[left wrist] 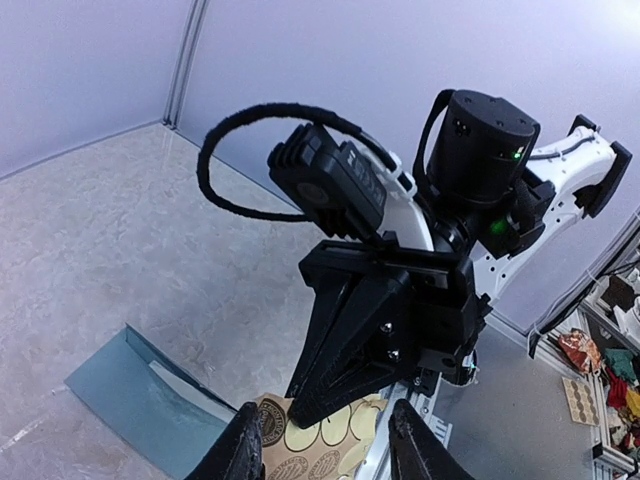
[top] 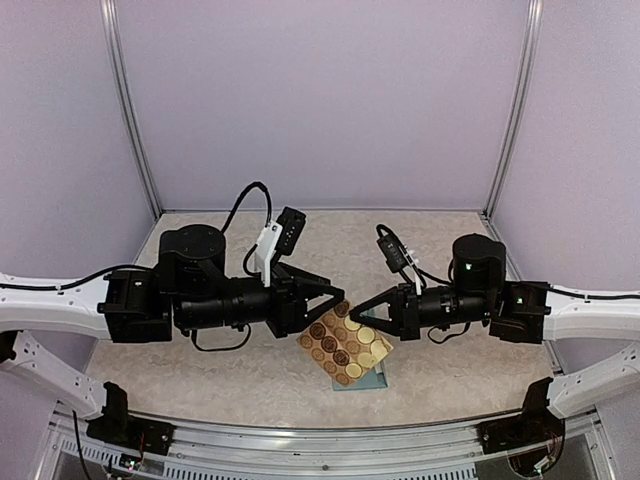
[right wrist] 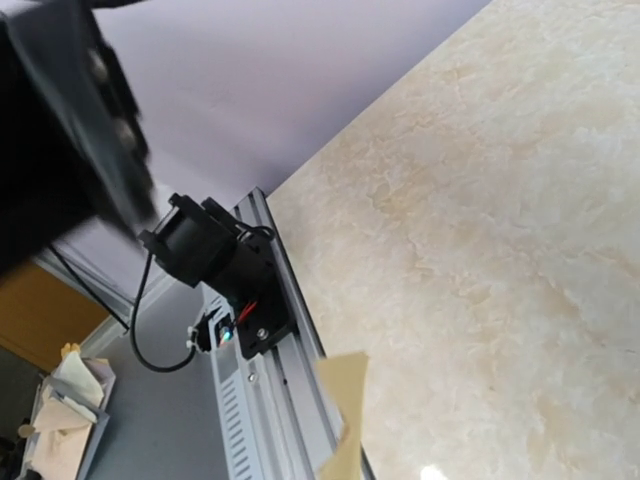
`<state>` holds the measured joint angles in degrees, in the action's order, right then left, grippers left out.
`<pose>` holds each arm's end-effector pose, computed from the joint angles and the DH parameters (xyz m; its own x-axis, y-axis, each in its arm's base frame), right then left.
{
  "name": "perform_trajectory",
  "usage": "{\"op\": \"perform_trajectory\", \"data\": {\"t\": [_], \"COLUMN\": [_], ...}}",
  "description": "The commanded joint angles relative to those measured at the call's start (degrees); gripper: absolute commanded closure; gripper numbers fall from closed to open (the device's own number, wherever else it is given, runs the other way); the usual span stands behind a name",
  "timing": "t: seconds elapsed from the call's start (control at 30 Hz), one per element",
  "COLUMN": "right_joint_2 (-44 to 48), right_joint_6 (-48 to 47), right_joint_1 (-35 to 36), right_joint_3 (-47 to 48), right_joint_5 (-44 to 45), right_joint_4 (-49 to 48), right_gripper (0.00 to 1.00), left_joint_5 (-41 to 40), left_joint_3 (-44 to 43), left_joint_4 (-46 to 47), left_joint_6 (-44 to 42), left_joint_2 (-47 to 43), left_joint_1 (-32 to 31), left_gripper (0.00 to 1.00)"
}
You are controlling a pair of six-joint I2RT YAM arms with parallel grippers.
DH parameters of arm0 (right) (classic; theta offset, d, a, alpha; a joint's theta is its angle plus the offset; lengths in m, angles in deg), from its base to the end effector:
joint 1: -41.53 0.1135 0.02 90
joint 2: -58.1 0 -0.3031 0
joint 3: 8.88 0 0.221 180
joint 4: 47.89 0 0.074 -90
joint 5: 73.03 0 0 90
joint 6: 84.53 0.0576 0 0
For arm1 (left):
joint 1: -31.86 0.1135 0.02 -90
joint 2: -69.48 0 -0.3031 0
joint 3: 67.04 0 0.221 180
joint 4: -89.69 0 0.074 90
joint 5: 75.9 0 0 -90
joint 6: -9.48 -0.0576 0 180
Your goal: Place the letter into the envelope and seal it
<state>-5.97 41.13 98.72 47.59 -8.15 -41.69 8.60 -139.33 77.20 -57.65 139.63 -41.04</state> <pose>0.1036 0.2057 0.3268 -0.6789 -0.0789 -0.7300 -0.7244 0.2340 0.6484 0.0838 -0.2537 0.3832 -0.4077 0.0094 -0.9131 0.8305 0.4194 -0.3665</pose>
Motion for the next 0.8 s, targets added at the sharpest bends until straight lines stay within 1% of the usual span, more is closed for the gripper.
{"op": "perform_trajectory", "data": {"t": [0.0,0.2,0.27,0.47,0.77], "right_joint_2": [-0.7,0.1,0.3,0.4,1.3], "right_joint_6": [0.3,0.6,0.6,0.4,0.5], "right_joint_1": [-0.1,-0.1,-0.1,-0.1,-0.1], "right_joint_3": [1.5,0.3,0.0,-0.2,-0.8], "right_joint_5": [-0.8,-4.6,-5.3,-7.5,-9.1], "right_joint_4": [-1.2,-4.6,-5.1,-6.3,-7.8], "right_gripper": [1.0,1.0,1.0,1.0,1.0], "left_joint_5": [5.0,5.1,6.8,7.7,8.2], "left_joint_3": [-2.8,-3.2,-3.2,-2.7,-1.2], "left_joint_4": [-0.7,-1.6,-1.6,-1.7,-0.3], "left_joint_6": [1.2,2.5,2.7,3.3,4.0], "left_joint_2": [4.6,6.6,6.7,7.1,6.0], "left_joint_1": [-0.1,1.1,1.3,1.7,2.6], "left_gripper": [0.6,0.6,0.59,0.58,0.72]}}
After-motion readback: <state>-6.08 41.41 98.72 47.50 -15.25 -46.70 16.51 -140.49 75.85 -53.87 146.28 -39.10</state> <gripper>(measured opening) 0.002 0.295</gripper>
